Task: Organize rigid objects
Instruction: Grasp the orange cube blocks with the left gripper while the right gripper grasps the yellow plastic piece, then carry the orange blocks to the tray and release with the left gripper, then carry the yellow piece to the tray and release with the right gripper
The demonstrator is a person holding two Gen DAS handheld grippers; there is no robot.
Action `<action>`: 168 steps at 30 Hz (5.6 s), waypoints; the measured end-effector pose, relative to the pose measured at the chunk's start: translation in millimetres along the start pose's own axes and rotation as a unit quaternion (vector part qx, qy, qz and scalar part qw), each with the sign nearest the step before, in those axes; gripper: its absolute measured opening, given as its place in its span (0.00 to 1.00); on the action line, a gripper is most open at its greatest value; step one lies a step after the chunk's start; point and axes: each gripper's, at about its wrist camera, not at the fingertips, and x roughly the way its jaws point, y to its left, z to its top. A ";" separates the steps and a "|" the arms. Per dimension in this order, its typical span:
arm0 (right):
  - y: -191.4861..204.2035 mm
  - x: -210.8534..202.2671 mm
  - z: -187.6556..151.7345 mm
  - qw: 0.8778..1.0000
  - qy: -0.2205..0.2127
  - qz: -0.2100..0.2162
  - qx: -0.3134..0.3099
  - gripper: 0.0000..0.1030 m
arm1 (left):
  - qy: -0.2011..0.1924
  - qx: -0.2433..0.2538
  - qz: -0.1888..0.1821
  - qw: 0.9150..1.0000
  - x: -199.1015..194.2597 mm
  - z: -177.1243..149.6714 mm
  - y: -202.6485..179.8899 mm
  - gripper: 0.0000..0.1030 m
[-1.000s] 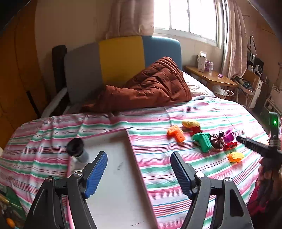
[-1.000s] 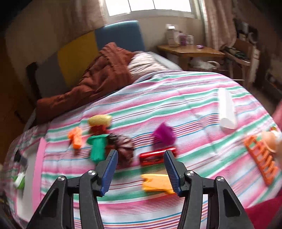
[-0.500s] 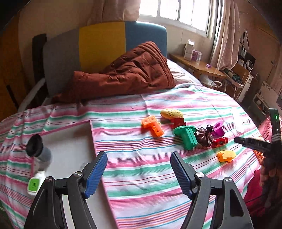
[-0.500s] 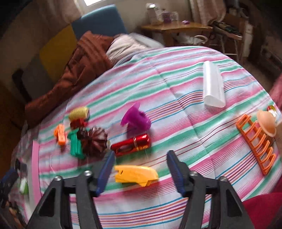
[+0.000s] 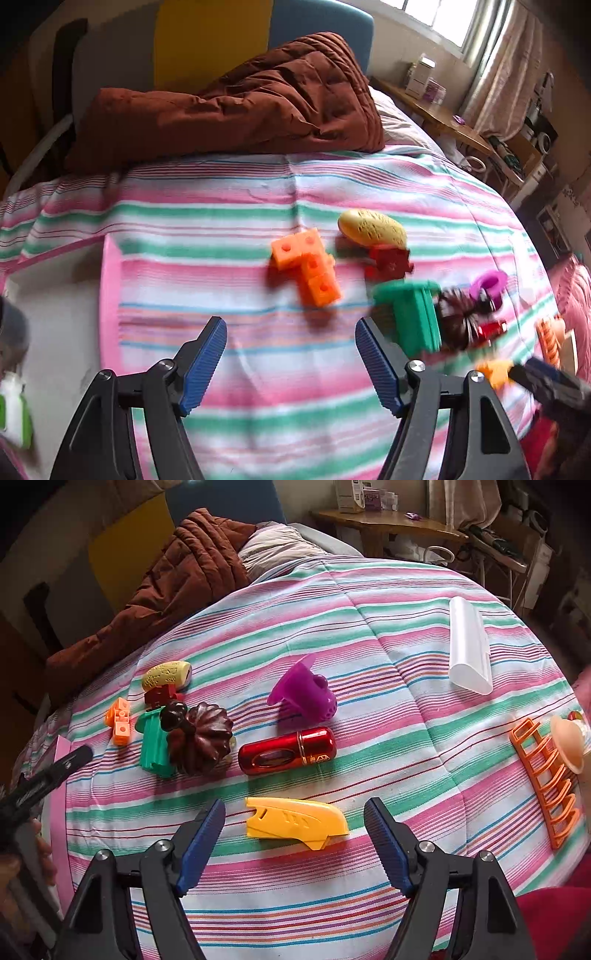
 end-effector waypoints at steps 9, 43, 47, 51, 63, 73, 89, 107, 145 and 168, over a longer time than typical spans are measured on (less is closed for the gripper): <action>-3.8 -1.1 4.0 1.000 -0.003 -0.011 0.007 0.76 | 0.012 0.003 0.023 1.000 44.7 26.7 -15.2 0.71; 18.7 31.9 -22.3 0.995 0.035 -0.052 -0.077 0.65 | -0.066 0.060 -0.005 0.996 -56.7 -16.3 -5.1 0.40; 22.5 30.4 -20.1 0.994 0.028 -0.057 -0.084 0.65 | -0.081 0.072 -0.003 0.994 -83.1 -23.5 -3.8 0.40; 23.7 26.8 -23.9 0.994 0.024 -0.057 -0.096 0.65 | -0.093 0.070 0.003 0.993 -106.6 -33.6 10.5 0.40; 41.0 27.1 -31.6 0.991 0.013 -0.048 -0.122 0.65 | -0.137 0.059 0.080 0.986 -158.5 -58.0 67.1 0.40; 47.7 30.6 -33.2 0.990 0.007 -0.045 -0.134 0.65 | -0.181 0.055 0.090 0.978 -200.1 -55.3 73.1 0.40; 48.4 32.4 -31.1 0.990 0.002 -0.048 -0.134 0.65 | -0.157 0.064 0.090 0.981 -187.0 -46.9 75.9 0.40; 50.6 34.6 -30.0 0.989 -0.008 -0.050 -0.139 0.65 | -0.141 0.046 0.114 0.982 -158.2 -59.9 104.9 0.40; 55.1 34.9 -29.7 0.987 -0.018 -0.054 -0.147 0.65 | -0.077 -0.035 0.139 0.987 -105.0 -54.5 176.1 0.73; 299.1 -31.4 -103.4 0.926 -0.054 0.170 -0.332 0.65 | -0.147 -0.104 0.162 0.970 -217.5 -102.9 200.0 0.73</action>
